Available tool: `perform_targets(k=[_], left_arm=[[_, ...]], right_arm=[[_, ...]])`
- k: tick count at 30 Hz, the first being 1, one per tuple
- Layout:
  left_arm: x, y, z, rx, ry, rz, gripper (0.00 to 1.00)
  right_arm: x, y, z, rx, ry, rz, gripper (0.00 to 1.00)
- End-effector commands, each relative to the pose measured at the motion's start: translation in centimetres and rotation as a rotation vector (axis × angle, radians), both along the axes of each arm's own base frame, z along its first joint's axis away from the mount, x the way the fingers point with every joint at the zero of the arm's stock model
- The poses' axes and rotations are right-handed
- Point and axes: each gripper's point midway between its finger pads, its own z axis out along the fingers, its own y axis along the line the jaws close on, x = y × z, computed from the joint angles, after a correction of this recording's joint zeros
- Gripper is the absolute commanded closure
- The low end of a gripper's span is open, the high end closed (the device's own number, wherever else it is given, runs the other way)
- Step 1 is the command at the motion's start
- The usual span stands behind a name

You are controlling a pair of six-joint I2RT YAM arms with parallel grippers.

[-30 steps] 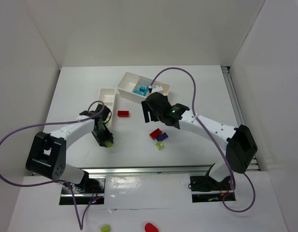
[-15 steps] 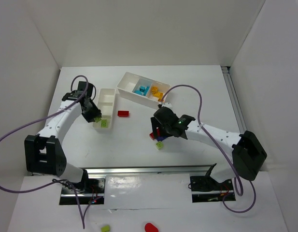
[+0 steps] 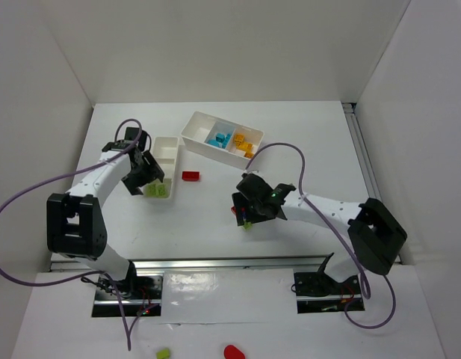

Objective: Sort the legos into containers by color

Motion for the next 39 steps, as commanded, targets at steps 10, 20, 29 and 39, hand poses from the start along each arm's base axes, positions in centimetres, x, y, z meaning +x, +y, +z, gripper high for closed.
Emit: perform_targets(k=[10,20,29,39], left_arm=[[2.4,0.1,8.2,0.014,-0.212,-0.049,0.13],[3.2,0.9,14.4,0.07,-0.317,-0.08,0.13],[3.1,4.0,16.7,0.089,-0.347,-0.018,0.13],[1.0,7.2,19.8,0.125,-0.413,0.121,0.12]], right_arm=[[1.0,1.1,-3.1,-0.071,0.003,0.101,0.41],[2.7,5.5,4.4,0.033,-0.106,0.228,0.67],[9.1,17.9,10.5,0.206,-0.288,0.413,0.67],[11.9,28.8,10.8,0.297,-0.396,0.556,0.64]])
